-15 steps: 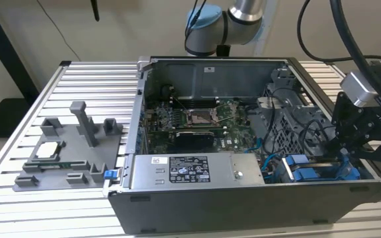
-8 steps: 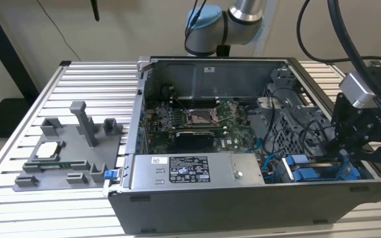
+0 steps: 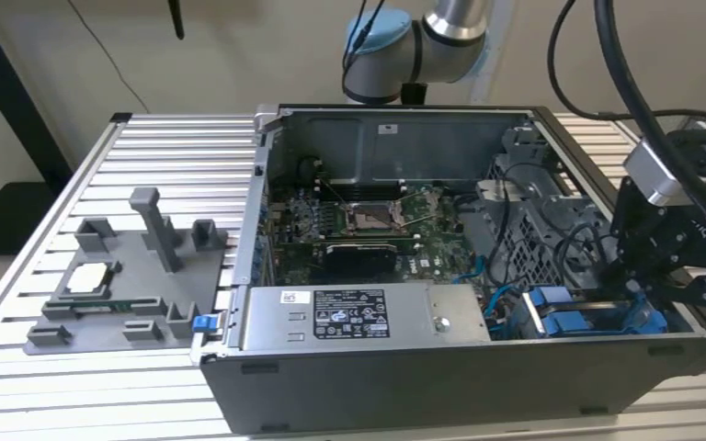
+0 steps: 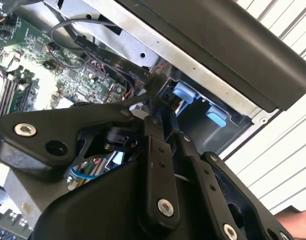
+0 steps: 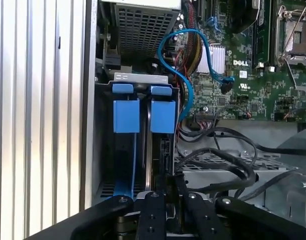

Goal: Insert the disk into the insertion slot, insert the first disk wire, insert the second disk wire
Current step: 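Insert the first disk wire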

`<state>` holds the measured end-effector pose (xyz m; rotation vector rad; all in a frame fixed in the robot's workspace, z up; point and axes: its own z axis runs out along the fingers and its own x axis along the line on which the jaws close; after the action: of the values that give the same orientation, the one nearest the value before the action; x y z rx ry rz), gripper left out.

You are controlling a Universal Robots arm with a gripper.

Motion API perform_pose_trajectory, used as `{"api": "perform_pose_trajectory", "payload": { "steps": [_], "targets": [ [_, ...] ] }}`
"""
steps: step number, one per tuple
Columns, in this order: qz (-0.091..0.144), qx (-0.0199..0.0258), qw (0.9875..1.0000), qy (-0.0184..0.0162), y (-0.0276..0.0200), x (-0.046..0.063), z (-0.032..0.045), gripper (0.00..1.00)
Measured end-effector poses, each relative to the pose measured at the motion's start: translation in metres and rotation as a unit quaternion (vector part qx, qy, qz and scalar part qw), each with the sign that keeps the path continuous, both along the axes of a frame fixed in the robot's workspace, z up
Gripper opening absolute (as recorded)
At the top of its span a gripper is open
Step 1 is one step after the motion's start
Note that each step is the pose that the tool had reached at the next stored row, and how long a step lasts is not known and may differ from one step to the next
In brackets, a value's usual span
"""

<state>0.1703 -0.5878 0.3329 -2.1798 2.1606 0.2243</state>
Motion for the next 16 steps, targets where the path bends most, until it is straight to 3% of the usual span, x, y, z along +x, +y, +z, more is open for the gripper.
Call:
{"api": "perform_pose_trajectory", "payload": {
  "steps": [1,6,12,16],
  "targets": [
    [0.000,0.0009,1.0000,0.0000,0.0000,0.000,-0.0009,1.00],
    [0.000,0.0008,1.0000,0.0000,0.0000,0.000,0.0021,1.00],
    [0.000,0.0007,1.0000,0.0000,0.0009,0.000,0.0218,1.00],
    [0.000,0.0007,1.0000,-0.0045,0.0033,0.000,0.0331,1.00]
  ]
}}
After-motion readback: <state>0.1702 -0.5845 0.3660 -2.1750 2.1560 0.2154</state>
